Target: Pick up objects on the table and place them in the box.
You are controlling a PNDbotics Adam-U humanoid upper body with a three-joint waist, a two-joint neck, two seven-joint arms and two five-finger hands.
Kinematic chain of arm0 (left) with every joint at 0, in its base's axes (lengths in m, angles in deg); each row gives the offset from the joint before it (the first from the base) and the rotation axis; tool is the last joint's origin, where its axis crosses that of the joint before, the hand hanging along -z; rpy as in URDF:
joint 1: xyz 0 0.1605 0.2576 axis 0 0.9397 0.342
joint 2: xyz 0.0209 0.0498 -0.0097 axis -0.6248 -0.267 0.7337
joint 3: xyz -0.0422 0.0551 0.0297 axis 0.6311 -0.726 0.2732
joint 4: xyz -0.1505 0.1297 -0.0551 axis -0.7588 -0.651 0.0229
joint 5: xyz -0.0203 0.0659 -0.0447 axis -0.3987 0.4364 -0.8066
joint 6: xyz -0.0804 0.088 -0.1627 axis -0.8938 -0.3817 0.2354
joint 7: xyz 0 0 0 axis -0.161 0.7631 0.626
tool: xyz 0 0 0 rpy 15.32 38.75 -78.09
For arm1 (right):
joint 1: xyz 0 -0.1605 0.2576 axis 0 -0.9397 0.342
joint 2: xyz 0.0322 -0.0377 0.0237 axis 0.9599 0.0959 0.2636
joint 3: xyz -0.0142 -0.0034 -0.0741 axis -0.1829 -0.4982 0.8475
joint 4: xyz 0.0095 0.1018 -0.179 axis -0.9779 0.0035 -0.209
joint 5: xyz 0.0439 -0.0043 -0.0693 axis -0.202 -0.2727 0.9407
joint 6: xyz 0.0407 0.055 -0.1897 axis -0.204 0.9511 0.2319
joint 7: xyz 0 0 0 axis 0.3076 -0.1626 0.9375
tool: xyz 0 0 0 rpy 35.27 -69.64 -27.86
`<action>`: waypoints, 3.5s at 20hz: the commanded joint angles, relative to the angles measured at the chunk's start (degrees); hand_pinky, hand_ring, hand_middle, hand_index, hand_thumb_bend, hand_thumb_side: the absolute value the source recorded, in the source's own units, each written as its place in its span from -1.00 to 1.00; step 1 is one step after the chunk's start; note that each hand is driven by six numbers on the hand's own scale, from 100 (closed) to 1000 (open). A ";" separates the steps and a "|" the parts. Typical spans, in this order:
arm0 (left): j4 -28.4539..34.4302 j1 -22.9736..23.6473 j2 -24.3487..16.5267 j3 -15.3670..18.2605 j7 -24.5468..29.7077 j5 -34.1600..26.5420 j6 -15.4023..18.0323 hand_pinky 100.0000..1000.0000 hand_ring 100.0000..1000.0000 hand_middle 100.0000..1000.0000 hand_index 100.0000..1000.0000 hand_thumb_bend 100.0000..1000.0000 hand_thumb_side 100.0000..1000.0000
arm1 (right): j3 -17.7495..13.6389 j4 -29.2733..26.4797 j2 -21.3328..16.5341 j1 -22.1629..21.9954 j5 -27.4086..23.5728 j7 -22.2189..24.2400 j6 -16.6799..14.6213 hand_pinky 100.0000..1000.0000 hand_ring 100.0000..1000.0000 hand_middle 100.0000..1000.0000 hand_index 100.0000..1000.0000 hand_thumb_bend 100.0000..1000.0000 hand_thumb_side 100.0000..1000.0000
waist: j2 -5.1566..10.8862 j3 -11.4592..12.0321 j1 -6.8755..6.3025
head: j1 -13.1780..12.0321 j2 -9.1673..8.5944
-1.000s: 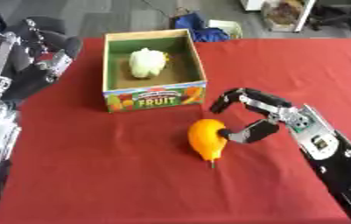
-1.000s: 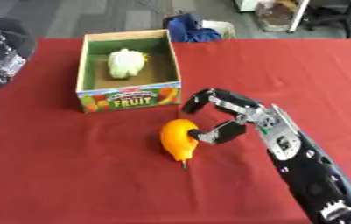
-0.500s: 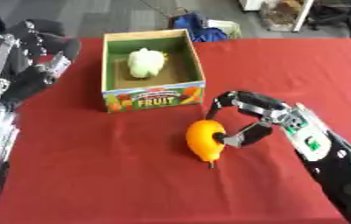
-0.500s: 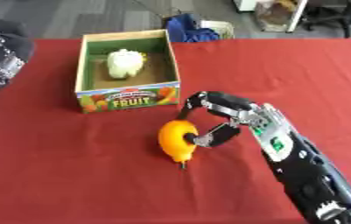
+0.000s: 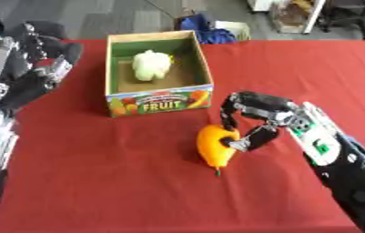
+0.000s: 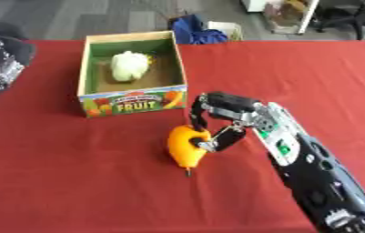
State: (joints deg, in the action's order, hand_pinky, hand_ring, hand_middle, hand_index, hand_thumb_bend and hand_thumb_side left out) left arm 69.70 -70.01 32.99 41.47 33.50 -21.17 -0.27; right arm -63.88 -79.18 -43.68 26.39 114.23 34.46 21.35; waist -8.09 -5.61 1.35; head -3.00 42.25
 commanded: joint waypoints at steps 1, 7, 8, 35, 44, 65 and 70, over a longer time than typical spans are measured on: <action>1.06 -0.43 -0.63 0.31 0.07 0.44 -0.03 0.28 0.19 0.18 0.38 -0.10 -0.30 | -1.89 -2.06 -1.97 1.44 -1.82 9.45 -13.50 0.19 -0.08 -0.66 -0.49 -1.00 -1.00 | 0.91 -0.03 0.00 | 0.02 -0.56; 1.49 -0.41 -0.55 0.50 -0.06 0.19 -0.03 0.28 0.19 0.18 0.38 -0.10 -0.30 | -5.16 -3.25 -4.40 5.44 -8.24 3.82 -9.09 0.16 -0.12 -0.70 -0.51 -1.00 -1.00 | 1.07 0.23 0.04 | 0.02 -0.66; 1.59 -0.48 -0.47 0.48 -0.05 0.11 -0.03 0.28 0.19 0.18 0.38 -0.07 -0.28 | -5.92 -2.30 -4.40 6.27 -8.90 2.98 -7.96 0.14 -0.13 -0.72 -0.52 -1.00 -1.00 | 1.04 0.40 -0.01 | 0.13 -0.77; 3.02 -6.49 5.60 -2.30 3.33 -2.55 -0.32 0.29 0.18 0.16 0.38 -0.08 -0.29 | -16.37 20.58 1.42 18.77 14.60 -26.62 3.83 0.40 0.31 0.16 0.49 -0.52 -0.58 | -2.48 14.64 0.99 | 8.29 -6.15; 2.26 -5.46 5.92 -1.77 2.98 -2.34 -0.54 0.29 0.18 0.15 0.38 -0.09 -0.27 | -15.44 15.05 0.79 17.20 8.54 -20.52 1.37 0.44 0.39 0.35 0.64 -0.53 -0.59 | -2.12 12.94 0.94 | 7.59 -5.39; -1.04 1.88 4.49 1.91 -1.85 -0.33 -0.75 0.28 0.16 0.13 0.34 -0.17 -0.21 | -20.06 -31.33 -9.37 -14.95 -45.90 -18.54 29.20 0.26 0.08 -0.05 0.32 -1.00 -0.56 | -1.17 3.94 1.31 | 1.15 0.16; -1.28 2.50 4.74 2.25 -2.33 -0.18 -0.71 0.27 0.15 0.11 0.32 -0.19 -0.20 | -21.65 -34.42 -8.70 -19.82 -45.88 -19.18 30.00 0.26 0.06 -0.07 0.31 -1.00 -0.53 | -1.29 3.30 1.14 | 0.05 0.71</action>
State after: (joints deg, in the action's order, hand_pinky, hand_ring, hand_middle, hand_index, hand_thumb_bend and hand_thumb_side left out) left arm 67.87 -67.09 38.88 43.13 31.51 -21.68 -1.10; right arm -84.58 -111.67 -51.65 6.06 68.80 15.46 51.14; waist -10.20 -2.31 2.58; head -2.62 42.35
